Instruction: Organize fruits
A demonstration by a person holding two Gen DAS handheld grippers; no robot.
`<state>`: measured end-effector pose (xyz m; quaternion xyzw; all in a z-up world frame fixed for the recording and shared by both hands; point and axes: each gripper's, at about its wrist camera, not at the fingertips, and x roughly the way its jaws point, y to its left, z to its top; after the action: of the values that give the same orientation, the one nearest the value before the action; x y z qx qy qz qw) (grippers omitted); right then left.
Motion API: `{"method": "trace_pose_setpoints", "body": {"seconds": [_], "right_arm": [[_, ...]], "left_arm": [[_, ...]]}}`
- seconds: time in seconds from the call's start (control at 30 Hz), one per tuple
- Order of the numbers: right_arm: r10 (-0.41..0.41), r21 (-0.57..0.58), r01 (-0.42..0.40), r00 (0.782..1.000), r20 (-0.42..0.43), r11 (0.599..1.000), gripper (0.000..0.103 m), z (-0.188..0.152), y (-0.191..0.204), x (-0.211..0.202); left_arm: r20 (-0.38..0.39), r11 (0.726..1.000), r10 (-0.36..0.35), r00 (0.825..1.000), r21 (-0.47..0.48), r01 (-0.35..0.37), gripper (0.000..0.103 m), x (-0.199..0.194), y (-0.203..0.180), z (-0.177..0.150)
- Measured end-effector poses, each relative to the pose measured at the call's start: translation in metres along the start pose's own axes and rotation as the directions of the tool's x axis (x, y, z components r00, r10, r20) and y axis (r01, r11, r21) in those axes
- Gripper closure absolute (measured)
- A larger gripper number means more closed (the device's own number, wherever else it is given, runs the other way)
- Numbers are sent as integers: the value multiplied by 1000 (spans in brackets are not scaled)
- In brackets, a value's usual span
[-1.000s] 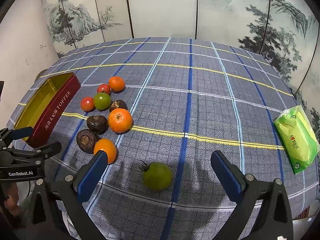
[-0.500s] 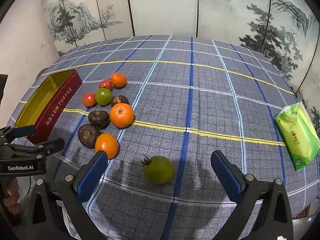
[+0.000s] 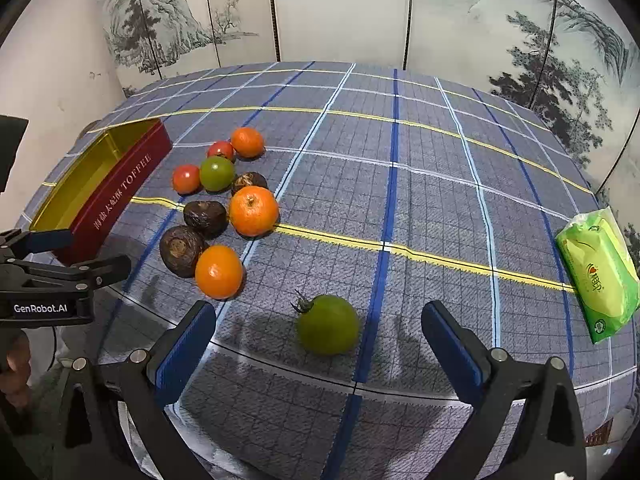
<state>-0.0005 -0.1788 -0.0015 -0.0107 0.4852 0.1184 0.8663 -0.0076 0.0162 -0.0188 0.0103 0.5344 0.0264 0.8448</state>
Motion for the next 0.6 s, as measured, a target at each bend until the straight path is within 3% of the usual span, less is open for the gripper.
{"method": "trace_pose_setpoints", "body": {"seconds": [0.23, 0.4, 0.6], "right_arm": [[4, 27, -3, 999, -33, 1000, 13, -2, -6, 10], [8, 42, -5, 998, -69, 999, 36, -2, -10, 20], [-12, 39, 15, 996, -89, 999, 42, -2, -7, 26]], "left_arm": [[-17, 1000, -19, 1000, 18, 19, 5, 6, -3, 0], [-22, 999, -25, 999, 30, 26, 13, 10, -7, 1], [-30, 999, -29, 999, 32, 30, 15, 14, -9, 2]]}}
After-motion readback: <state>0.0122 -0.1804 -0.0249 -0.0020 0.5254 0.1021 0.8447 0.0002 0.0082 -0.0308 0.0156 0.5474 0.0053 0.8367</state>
